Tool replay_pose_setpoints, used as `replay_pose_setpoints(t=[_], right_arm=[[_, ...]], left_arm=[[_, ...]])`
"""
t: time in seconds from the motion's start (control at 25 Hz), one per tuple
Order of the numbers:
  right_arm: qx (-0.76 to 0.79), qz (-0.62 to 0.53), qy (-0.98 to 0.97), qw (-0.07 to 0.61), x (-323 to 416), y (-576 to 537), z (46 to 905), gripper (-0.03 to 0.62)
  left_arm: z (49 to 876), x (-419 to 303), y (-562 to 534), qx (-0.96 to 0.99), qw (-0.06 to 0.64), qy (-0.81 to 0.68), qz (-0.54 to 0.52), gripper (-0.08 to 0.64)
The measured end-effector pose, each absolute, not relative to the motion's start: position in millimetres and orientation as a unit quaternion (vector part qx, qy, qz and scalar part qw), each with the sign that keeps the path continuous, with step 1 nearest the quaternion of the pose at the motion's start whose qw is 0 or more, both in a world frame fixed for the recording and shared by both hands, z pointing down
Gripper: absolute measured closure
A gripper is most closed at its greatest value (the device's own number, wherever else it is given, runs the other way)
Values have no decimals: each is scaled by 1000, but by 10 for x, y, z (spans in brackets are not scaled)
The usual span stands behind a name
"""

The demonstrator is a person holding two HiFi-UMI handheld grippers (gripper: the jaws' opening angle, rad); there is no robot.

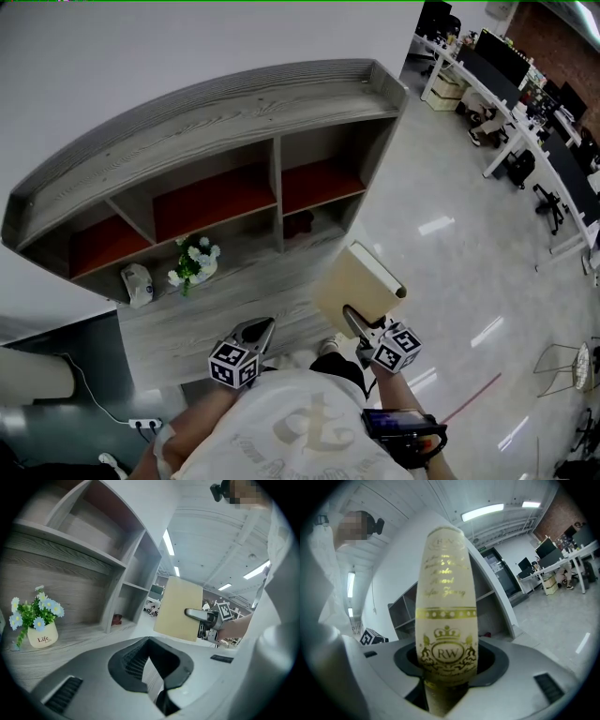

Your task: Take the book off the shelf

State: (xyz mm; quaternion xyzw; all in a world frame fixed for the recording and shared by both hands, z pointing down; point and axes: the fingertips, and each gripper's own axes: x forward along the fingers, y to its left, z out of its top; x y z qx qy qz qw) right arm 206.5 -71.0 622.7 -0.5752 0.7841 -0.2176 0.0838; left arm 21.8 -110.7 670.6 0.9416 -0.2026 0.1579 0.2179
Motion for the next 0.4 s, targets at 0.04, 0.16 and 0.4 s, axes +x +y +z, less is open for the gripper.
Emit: replay_pose_setpoints(t=[0.04,0.16,0.4], right_arm=[[-576,-218,784,84,2067,-699,6230,370],[-578,-219,782,84,2080,-660,6236,370],[-546,-200,808,91,2045,-1134,6299,370]], left_arm=[[6704,223,-1104,942,217,-201,158,558],[6694,248,-1085,943,216,-198,159,558],[6663,150,-1452,940,196,-239,144,558]])
